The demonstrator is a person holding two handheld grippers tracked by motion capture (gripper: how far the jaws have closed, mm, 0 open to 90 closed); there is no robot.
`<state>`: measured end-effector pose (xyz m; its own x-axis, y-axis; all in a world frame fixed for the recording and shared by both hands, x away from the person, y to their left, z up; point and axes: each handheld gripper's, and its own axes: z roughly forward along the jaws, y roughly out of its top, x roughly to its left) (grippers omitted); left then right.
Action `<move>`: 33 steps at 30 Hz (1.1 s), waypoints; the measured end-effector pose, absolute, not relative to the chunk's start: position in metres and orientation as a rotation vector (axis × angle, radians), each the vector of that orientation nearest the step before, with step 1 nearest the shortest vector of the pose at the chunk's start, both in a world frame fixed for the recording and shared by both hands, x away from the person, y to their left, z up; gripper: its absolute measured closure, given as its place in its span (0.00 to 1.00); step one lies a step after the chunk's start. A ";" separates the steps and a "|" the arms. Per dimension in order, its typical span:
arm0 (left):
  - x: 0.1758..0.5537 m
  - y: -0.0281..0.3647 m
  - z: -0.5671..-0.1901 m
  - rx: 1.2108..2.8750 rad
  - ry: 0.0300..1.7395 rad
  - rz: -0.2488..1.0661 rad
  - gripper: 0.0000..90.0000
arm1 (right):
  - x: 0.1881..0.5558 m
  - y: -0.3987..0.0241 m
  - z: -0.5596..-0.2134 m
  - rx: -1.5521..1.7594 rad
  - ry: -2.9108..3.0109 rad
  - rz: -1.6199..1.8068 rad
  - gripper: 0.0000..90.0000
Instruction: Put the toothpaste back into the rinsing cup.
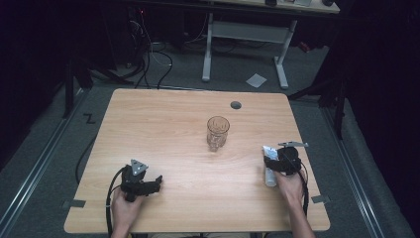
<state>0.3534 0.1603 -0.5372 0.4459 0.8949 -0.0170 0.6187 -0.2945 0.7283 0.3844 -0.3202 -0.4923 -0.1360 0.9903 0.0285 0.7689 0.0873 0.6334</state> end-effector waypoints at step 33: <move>0.353 0.161 -0.537 2.027 1.262 0.526 0.16 | 0.411 -0.316 -0.507 1.852 1.999 0.531 0.41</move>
